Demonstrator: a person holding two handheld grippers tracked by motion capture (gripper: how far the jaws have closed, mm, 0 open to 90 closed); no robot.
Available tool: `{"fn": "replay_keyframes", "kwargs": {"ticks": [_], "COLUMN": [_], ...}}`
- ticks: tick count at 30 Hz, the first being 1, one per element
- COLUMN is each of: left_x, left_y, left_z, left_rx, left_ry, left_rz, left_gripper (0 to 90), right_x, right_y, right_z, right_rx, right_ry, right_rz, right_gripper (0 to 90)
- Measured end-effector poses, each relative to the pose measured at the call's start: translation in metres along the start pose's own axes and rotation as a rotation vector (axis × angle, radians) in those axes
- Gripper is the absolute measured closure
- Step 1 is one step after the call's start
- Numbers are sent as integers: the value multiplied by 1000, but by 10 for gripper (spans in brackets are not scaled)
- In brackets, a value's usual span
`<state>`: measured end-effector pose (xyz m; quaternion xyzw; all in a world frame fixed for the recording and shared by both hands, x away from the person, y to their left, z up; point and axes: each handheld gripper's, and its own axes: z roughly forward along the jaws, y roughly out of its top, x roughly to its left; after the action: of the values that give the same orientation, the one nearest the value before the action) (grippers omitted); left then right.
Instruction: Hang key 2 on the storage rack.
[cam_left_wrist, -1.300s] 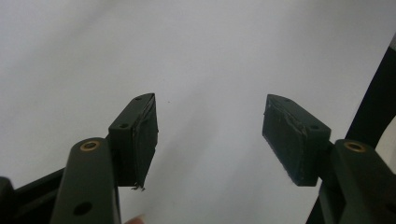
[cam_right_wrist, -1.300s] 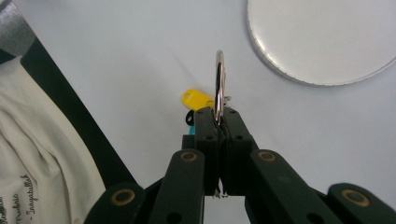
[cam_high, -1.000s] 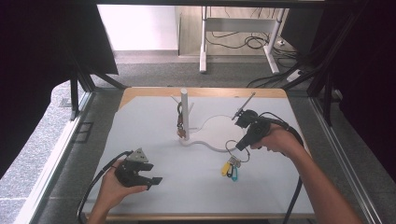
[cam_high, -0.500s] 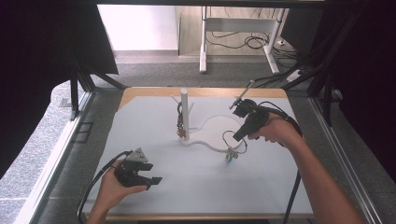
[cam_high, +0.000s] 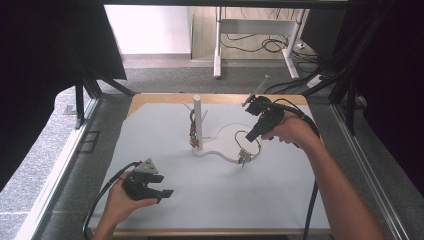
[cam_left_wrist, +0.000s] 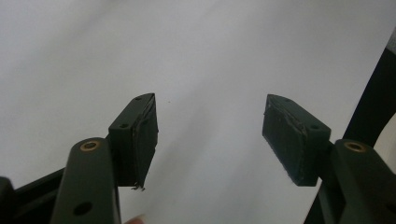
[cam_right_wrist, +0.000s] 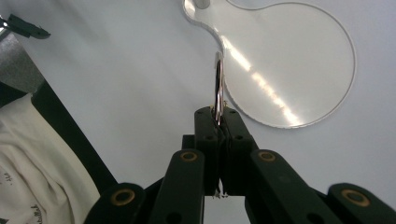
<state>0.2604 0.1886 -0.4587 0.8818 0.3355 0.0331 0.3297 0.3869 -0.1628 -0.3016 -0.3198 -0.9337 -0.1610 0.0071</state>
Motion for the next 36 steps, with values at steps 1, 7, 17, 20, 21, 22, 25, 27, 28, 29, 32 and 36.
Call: {"fn": "replay_keyframes", "kwargs": {"ticks": [1,7,17,20,21,22,25,27,28,29,32,36], "left_x": [0,1,2,1,1,2,1,1,1,0,1,0], "left_y": [0,0,0,-1,-1,-1,-1,-1,-1,-1,0,-1], "left_z": [0,-1,-4,-4,-4,-4,-4,-4,-3,-3,-3,-3], "left_rx": [0,3,-2,-5,-5,-1,-7,-7,-7,-7,-1,-4], "left_ry": [0,0,5,2,1,1,2,-1,-1,-1,-2,-4], "left_rz": [1,5,9,7,10,18,10,7,6,3,10,8], "left_gripper": [364,364,363,363,364,363,363,363,363,363,363,363], "right_x": [0,-1,-1,0,-1,0,-1,-2,-2,-2,-3,-4], "right_y": [2,9,23,26,27,28,31,33,34,35,37,40], "right_z": [-1,0,5,6,6,6,6,5,4,4,4,4], "right_rx": [-2,-18,-28,-30,-30,-31,-33,-37,-43,-45,-39,-39], "right_ry": [1,12,3,3,5,5,1,2,3,4,1,-2], "right_rz": [5,10,17,28,23,31,27,34,39,43,45,46], "right_gripper": [872,872,872,872,872,872,872,872,871,872,872,872]}}
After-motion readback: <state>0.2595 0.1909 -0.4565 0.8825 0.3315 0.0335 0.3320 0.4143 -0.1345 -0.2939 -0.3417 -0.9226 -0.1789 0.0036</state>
